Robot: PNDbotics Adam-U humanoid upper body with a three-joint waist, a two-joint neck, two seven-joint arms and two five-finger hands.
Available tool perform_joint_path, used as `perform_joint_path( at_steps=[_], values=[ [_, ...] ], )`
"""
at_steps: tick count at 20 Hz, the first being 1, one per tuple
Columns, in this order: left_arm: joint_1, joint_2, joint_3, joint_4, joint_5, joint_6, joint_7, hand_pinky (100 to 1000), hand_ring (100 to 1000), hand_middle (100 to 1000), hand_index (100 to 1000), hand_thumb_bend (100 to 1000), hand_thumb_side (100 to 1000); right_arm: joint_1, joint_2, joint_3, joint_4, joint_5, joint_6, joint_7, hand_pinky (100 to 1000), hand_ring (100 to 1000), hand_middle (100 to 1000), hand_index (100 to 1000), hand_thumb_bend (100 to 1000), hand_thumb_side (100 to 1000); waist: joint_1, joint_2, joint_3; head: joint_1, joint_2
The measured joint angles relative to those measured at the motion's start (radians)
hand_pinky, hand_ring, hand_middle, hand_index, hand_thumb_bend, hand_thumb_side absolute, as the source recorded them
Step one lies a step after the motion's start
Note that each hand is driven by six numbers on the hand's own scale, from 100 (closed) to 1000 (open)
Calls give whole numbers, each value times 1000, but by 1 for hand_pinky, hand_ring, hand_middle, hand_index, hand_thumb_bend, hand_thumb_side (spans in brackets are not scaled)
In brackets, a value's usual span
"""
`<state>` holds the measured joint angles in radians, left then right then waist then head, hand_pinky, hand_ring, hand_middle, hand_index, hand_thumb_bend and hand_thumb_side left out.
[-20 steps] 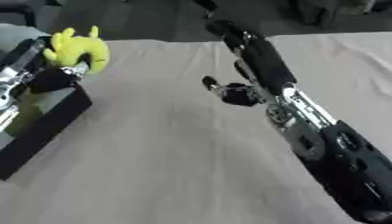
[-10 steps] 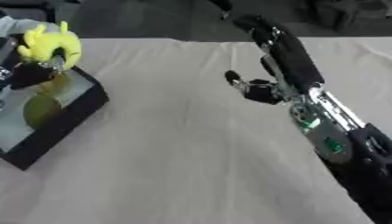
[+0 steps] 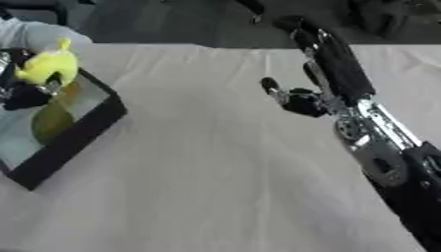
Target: Pick up the objects with one hand, pass them to the other hand, and then place them into the box on the other side of the table.
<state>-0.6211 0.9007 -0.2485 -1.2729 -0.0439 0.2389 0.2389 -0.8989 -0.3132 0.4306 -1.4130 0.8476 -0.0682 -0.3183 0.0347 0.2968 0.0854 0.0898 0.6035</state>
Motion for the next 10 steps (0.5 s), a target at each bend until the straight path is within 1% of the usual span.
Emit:
perform_joint_path(
  at_steps=[1, 2, 3, 5, 6, 7, 8, 9, 10],
  values=[
    [2, 0, 2, 6, -8, 2, -1, 858, 687, 647, 670, 128, 100, 1, 0, -1, 0, 0, 0, 0, 828, 850, 820, 886, 458, 100, 0, 0, 0, 3, 0],
    [4, 0, 3, 10, -17, 5, -4, 871, 729, 712, 763, 199, 100, 1, 0, -2, 0, 0, 1, -1, 828, 849, 819, 884, 455, 100, -1, 0, 0, 6, 0],
    [6, 0, 5, 13, -26, 8, -7, 882, 764, 755, 821, 274, 111, 1, 0, -2, -1, 0, 1, -1, 828, 847, 817, 884, 454, 100, -2, 0, 0, 8, 0],
    [7, 0, 6, 19, -50, 11, -9, 903, 808, 797, 873, 385, 339, 2, 0, -3, -1, 0, 3, -2, 828, 845, 817, 884, 463, 100, -4, 0, 0, 12, 0],
    [8, 0, 6, 20, -64, 12, -8, 915, 826, 807, 904, 539, 586, 2, 0, -4, -1, 0, 4, -2, 826, 844, 816, 883, 463, 100, -4, 0, 1, 13, 0],
    [9, 0, 8, 23, -77, 12, -4, 917, 828, 809, 913, 618, 702, 3, 0, -4, -1, 0, 4, -2, 826, 844, 815, 883, 463, 100, -5, 0, 1, 14, 0],
    [11, 0, 10, 25, -89, 13, 0, 918, 831, 810, 916, 657, 734, 3, 0, -4, -1, 0, 4, -3, 826, 843, 815, 883, 463, 100, -5, 0, 1, 14, 0],
    [14, 0, 12, 26, -100, 14, 4, 918, 834, 809, 916, 695, 733, 3, -1, -4, -1, 0, 4, -3, 825, 843, 815, 883, 464, 100, -5, 0, 1, 14, 0],
    [14, 0, 12, 29, -110, 15, 6, 918, 835, 809, 916, 704, 729, 3, -1, -4, -1, 0, 4, -3, 825, 843, 815, 882, 464, 100, -5, 0, 1, 14, 0]
  ],
)
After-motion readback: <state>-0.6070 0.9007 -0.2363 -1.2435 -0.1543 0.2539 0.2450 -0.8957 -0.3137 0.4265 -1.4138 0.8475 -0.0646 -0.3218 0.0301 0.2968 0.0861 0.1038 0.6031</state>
